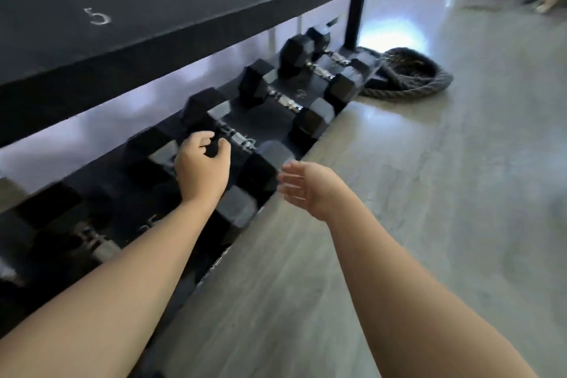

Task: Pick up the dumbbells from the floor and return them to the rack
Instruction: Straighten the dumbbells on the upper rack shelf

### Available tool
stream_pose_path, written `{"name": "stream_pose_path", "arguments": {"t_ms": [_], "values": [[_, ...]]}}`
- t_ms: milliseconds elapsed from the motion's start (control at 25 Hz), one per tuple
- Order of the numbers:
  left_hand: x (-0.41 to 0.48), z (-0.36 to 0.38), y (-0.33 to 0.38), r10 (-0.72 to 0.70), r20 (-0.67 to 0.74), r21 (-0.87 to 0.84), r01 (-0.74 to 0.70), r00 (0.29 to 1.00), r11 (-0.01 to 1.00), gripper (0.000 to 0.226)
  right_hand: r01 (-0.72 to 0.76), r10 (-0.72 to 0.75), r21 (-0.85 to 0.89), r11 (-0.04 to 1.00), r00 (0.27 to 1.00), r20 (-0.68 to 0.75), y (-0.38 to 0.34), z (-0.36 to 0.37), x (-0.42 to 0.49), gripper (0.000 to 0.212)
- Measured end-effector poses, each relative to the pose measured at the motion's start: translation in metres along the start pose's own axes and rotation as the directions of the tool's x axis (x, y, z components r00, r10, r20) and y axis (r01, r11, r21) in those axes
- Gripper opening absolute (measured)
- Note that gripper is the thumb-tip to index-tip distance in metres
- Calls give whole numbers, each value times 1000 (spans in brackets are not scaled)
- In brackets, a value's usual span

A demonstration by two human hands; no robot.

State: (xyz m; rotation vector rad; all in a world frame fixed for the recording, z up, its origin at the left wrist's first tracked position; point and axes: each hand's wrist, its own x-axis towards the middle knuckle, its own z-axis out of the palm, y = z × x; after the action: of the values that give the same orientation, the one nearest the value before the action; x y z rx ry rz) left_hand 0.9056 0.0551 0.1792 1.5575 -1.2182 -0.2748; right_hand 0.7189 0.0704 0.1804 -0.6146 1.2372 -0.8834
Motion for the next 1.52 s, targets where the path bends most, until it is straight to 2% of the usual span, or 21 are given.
{"name": "stream_pose_path", "arguments": {"t_ms": [80, 200, 280, 400, 520, 600, 760, 880, 1000, 1120, 1240, 1360, 1520], "values": [[-11, 36, 51, 69, 109, -75, -61, 992, 995, 23, 132, -135, -35, 991, 983, -123, -36, -40, -24, 26], [-22, 65, 141, 173, 244, -193, -127, 954, 973, 23, 278, -302, -124, 953, 911, -280, -101, -84, -83, 24], [-20, 70, 222, 221, 318, -263, -138, 922, 955, 26, 337, -386, -190, 922, 830, -402, -159, -107, -141, 14], [-4, 55, 365, 313, 388, -342, -180, 867, 922, 29, 381, -539, -384, 841, 657, -527, -263, -124, -243, 10], [26, 23, 501, 449, 429, -346, -317, 783, 883, 38, 338, -702, -626, 703, 473, -532, -371, -136, -339, 25], [52, -10, 587, 547, 439, -356, -422, 712, 834, 43, 268, -804, -775, 572, 372, -464, -440, -141, -404, 34], [104, -92, 704, 628, 485, -238, -599, 609, 765, 56, 110, -900, -930, 351, 314, -303, -540, -124, -496, 43], [139, -127, 737, 641, 506, -140, -678, 577, 721, 61, 64, -944, -988, 144, 308, -117, -583, -112, -514, 48], [175, -144, 738, 637, 466, -32, -708, 614, 705, 66, 43, -950, -999, -17, 311, 29, -614, -96, -494, 50], [215, -140, 723, 616, 387, 15, -673, 686, 740, 66, 83, -950, -994, -75, 296, 97, -639, -75, -444, 49], [266, -123, 704, 577, 347, 82, -637, 739, 766, 61, 124, -934, -984, -124, 320, 158, -665, -56, -382, 47], [330, -95, 684, 518, 331, 169, -590, 789, 790, 61, 184, -921, -976, -118, 346, 176, -701, -35, -309, 46], [399, -49, 659, 454, 353, 243, -548, 818, 800, 62, 294, -923, -949, -117, 320, 213, -744, -25, -218, 43]]}}
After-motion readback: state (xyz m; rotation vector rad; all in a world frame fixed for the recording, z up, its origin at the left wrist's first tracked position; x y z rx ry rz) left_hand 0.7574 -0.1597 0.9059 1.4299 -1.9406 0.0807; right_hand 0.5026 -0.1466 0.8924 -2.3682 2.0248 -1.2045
